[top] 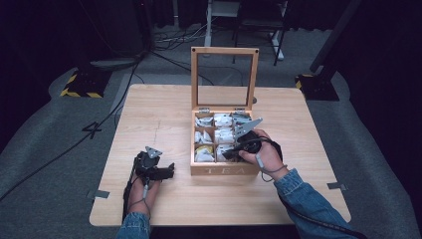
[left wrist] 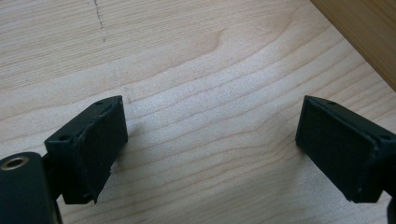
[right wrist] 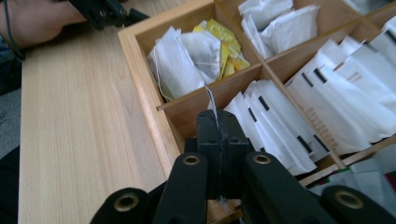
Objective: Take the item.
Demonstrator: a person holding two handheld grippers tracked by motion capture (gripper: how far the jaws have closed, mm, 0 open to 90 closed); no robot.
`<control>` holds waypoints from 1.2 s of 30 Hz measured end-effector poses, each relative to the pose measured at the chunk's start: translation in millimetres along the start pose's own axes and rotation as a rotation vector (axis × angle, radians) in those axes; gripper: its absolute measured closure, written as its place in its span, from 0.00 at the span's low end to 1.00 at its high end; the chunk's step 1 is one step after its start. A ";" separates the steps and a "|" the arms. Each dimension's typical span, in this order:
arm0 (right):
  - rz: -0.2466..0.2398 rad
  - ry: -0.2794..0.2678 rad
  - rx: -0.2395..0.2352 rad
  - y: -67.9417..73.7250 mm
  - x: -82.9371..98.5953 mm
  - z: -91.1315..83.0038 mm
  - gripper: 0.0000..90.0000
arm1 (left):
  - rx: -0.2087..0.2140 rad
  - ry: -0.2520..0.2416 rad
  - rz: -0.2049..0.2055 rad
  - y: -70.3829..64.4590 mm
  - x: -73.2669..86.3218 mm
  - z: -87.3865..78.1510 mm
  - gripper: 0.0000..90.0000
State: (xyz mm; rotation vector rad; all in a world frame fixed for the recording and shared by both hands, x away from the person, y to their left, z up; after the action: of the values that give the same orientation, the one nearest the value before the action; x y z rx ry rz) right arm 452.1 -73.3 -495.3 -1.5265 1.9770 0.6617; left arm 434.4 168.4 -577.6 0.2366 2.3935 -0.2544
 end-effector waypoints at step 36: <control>0.051 -0.389 0.179 -9.1 -5.2 -127.5 1.00 | 0.000 0.000 0.000 -0.1 0.0 0.0 0.10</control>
State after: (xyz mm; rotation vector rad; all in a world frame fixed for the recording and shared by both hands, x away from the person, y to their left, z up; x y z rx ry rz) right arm 446.1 -157.9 -399.5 -1.1459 1.7308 0.7200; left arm 434.3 168.3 -577.6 0.2365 2.3938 -0.2544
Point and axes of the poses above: each handheld gripper's, and its own axes: z roughly forward along the jaws, x roughly out of its underside, y roughly to its left, the point moved 10 cm from there along z, roughly forward along the jaws, and after that the axes turned 8 degrees about -z, right-handed, at the moved point
